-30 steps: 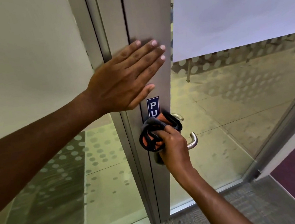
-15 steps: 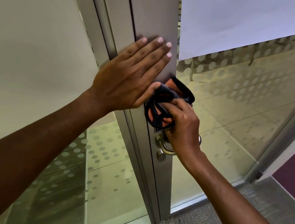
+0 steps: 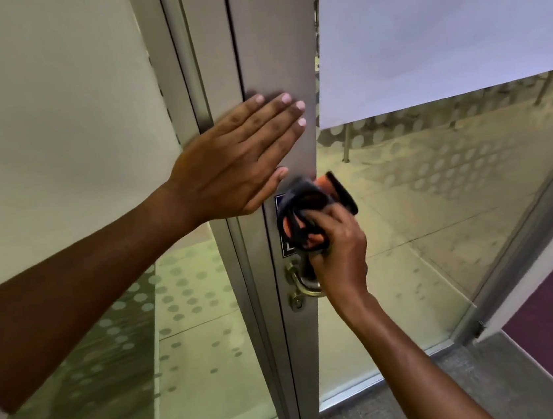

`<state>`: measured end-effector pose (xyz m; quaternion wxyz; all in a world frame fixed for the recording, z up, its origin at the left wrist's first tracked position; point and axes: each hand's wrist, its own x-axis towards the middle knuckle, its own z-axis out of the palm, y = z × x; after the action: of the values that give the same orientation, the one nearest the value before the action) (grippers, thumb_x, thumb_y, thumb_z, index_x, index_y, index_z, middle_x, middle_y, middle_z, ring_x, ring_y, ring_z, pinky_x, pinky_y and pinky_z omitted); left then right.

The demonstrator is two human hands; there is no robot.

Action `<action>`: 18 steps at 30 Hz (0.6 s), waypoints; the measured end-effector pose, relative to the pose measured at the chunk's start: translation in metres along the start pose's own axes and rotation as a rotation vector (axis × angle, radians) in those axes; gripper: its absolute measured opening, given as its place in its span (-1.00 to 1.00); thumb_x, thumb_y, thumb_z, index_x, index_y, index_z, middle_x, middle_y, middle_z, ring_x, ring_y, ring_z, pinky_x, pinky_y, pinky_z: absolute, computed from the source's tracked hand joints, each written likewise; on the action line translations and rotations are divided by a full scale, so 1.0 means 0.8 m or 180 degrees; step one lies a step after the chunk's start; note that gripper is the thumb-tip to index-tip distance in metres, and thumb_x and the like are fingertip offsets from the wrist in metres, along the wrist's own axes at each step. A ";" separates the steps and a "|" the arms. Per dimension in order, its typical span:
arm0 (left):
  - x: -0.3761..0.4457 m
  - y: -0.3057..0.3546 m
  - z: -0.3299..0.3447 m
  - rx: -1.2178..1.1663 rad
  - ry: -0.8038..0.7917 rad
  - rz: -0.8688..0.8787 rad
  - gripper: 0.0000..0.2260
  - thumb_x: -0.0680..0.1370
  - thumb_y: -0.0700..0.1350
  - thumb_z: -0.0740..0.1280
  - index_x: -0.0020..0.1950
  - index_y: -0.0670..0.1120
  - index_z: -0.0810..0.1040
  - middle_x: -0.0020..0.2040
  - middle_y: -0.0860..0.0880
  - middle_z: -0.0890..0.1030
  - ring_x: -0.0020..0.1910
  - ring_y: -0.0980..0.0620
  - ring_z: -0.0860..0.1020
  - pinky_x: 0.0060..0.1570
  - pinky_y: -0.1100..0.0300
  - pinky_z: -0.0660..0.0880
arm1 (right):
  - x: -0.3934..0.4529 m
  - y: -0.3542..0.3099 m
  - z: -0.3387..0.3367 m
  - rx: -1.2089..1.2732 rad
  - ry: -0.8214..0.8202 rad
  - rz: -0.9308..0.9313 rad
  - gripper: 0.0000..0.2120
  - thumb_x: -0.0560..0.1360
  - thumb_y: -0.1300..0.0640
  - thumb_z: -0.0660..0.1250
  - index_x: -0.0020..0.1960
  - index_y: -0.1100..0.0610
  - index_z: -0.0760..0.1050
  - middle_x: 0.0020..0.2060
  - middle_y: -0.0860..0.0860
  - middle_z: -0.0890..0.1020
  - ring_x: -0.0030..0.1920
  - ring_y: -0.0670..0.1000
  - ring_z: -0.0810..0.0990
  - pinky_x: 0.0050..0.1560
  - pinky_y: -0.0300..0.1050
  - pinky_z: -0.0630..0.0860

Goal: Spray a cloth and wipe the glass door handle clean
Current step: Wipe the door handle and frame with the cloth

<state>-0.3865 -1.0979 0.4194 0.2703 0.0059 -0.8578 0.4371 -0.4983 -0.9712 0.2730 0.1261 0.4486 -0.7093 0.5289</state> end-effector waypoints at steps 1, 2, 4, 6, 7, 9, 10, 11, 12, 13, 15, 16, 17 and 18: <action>0.000 0.000 0.000 -0.0018 -0.0005 0.0009 -0.47 0.67 0.04 -0.05 0.56 -0.24 0.15 0.55 -0.25 0.21 0.56 -0.18 0.17 0.54 -0.09 0.17 | 0.012 -0.012 -0.003 0.0032 0.0174 -0.0117 -0.50 0.28 0.45 0.51 0.17 0.15 0.61 0.08 0.09 0.62 0.09 0.12 0.57 0.01 -0.18 0.58; 0.000 0.000 0.000 -0.0038 -0.0010 0.0014 -0.47 0.67 0.04 -0.05 0.56 -0.24 0.15 0.55 -0.25 0.21 0.56 -0.18 0.17 0.54 -0.10 0.17 | 0.022 -0.022 -0.004 0.0045 0.0308 -0.0234 -0.54 0.30 0.41 0.51 0.16 0.15 0.62 0.05 0.08 0.62 0.06 0.11 0.57 -0.04 -0.16 0.58; -0.001 -0.001 0.001 -0.0070 -0.0002 0.0008 -0.47 0.67 0.04 -0.05 0.56 -0.23 0.13 0.56 -0.25 0.20 0.57 -0.18 0.16 0.54 -0.09 0.15 | 0.032 -0.035 -0.001 -0.0049 0.0460 -0.0452 -0.63 0.33 0.31 0.53 0.11 0.12 0.63 0.00 0.06 0.63 -0.01 0.08 0.54 -0.13 -0.16 0.53; -0.001 -0.001 0.002 -0.0093 0.0026 0.0005 -0.48 0.67 0.02 -0.06 0.57 -0.23 0.13 0.56 -0.25 0.20 0.57 -0.17 0.15 0.55 -0.09 0.14 | 0.027 -0.036 0.007 -0.0179 0.0429 -0.0610 -0.71 0.33 0.27 0.54 0.04 0.11 0.64 -0.07 0.04 0.62 -0.08 0.07 0.52 -0.23 -0.11 0.51; -0.001 -0.001 0.002 -0.0093 0.0038 0.0008 -0.48 0.68 0.02 -0.07 0.57 -0.23 0.13 0.56 -0.25 0.19 0.57 -0.17 0.15 0.54 -0.10 0.15 | 0.020 -0.031 0.012 -0.0242 0.0355 -0.0649 -0.72 0.33 0.26 0.55 0.01 0.10 0.63 -0.10 0.04 0.62 -0.10 0.08 0.52 -0.27 -0.06 0.52; -0.001 -0.001 0.004 -0.0081 0.0055 0.0008 -0.48 0.68 0.02 -0.07 0.57 -0.23 0.12 0.56 -0.24 0.19 0.57 -0.17 0.15 0.54 -0.10 0.15 | 0.003 -0.015 0.022 -0.0341 0.0143 -0.0652 -0.68 0.28 0.27 0.57 0.01 0.11 0.64 -0.12 0.05 0.62 -0.11 0.10 0.54 -0.29 -0.01 0.55; -0.001 -0.001 0.005 -0.0078 0.0070 0.0004 -0.48 0.68 0.02 -0.06 0.57 -0.23 0.12 0.56 -0.24 0.19 0.57 -0.17 0.15 0.54 -0.10 0.15 | -0.006 -0.004 0.025 -0.0394 -0.0018 -0.0629 -0.63 0.25 0.28 0.59 0.03 0.11 0.64 -0.11 0.06 0.63 -0.10 0.12 0.55 -0.28 0.01 0.58; -0.001 -0.001 0.005 -0.0070 0.0085 -0.0003 -0.48 0.67 0.02 -0.06 0.57 -0.23 0.12 0.56 -0.25 0.19 0.57 -0.17 0.15 0.54 -0.10 0.16 | -0.015 0.008 0.027 -0.0464 -0.0238 -0.0600 -0.58 0.23 0.29 0.61 0.06 0.11 0.64 -0.08 0.07 0.64 -0.07 0.13 0.57 -0.25 0.02 0.61; -0.001 -0.001 0.005 -0.0062 0.0098 -0.0001 -0.48 0.67 0.01 -0.05 0.57 -0.24 0.12 0.56 -0.25 0.19 0.57 -0.17 0.15 0.54 -0.10 0.16 | -0.024 0.019 0.028 -0.0553 -0.0516 -0.0553 -0.54 0.22 0.29 0.61 0.09 0.10 0.63 -0.03 0.07 0.63 -0.03 0.13 0.58 -0.20 0.03 0.63; -0.001 -0.001 0.005 -0.0060 0.0104 0.0008 -0.48 0.67 0.01 -0.05 0.57 -0.24 0.12 0.56 -0.25 0.19 0.57 -0.18 0.15 0.54 -0.10 0.16 | -0.031 0.029 0.028 -0.0648 -0.0799 -0.0479 -0.51 0.23 0.28 0.60 0.13 0.08 0.62 0.02 0.06 0.62 0.02 0.12 0.57 -0.10 0.00 0.64; -0.001 -0.001 0.005 -0.0069 0.0104 0.0020 -0.47 0.67 0.01 -0.05 0.57 -0.25 0.12 0.56 -0.26 0.19 0.57 -0.18 0.15 0.53 -0.11 0.17 | -0.042 0.043 0.024 -0.0769 -0.1149 -0.0296 -0.47 0.28 0.21 0.60 0.22 0.02 0.57 0.11 0.04 0.57 0.12 0.07 0.53 0.09 -0.14 0.56; -0.001 -0.001 0.005 -0.0067 0.0102 0.0020 -0.47 0.67 0.01 -0.05 0.57 -0.25 0.12 0.56 -0.26 0.19 0.57 -0.18 0.15 0.53 -0.11 0.18 | -0.043 0.048 0.021 -0.0799 -0.1150 -0.0248 -0.45 0.27 0.19 0.61 0.23 0.01 0.57 0.12 0.03 0.57 0.13 0.06 0.53 0.09 -0.15 0.56; -0.001 -0.001 0.004 -0.0053 0.0096 0.0016 -0.47 0.67 0.02 -0.05 0.57 -0.25 0.12 0.56 -0.26 0.19 0.57 -0.18 0.16 0.52 -0.11 0.19 | -0.042 0.050 0.019 -0.0806 -0.1079 -0.0222 -0.42 0.24 0.20 0.63 0.22 0.02 0.57 0.09 0.03 0.58 0.10 0.07 0.54 0.04 -0.12 0.60; -0.001 -0.001 0.004 -0.0042 0.0088 0.0018 -0.47 0.67 0.02 -0.05 0.57 -0.25 0.13 0.56 -0.26 0.19 0.57 -0.18 0.16 0.52 -0.11 0.20 | -0.040 0.049 0.016 -0.0767 -0.0956 -0.0191 -0.42 0.22 0.22 0.64 0.20 0.03 0.59 0.06 0.04 0.59 0.07 0.08 0.56 -0.03 -0.08 0.63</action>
<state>-0.3871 -1.1006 0.4180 0.2810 -0.0044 -0.8569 0.4322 -0.5065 -0.9650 0.2216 0.0873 0.5250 -0.7647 0.3633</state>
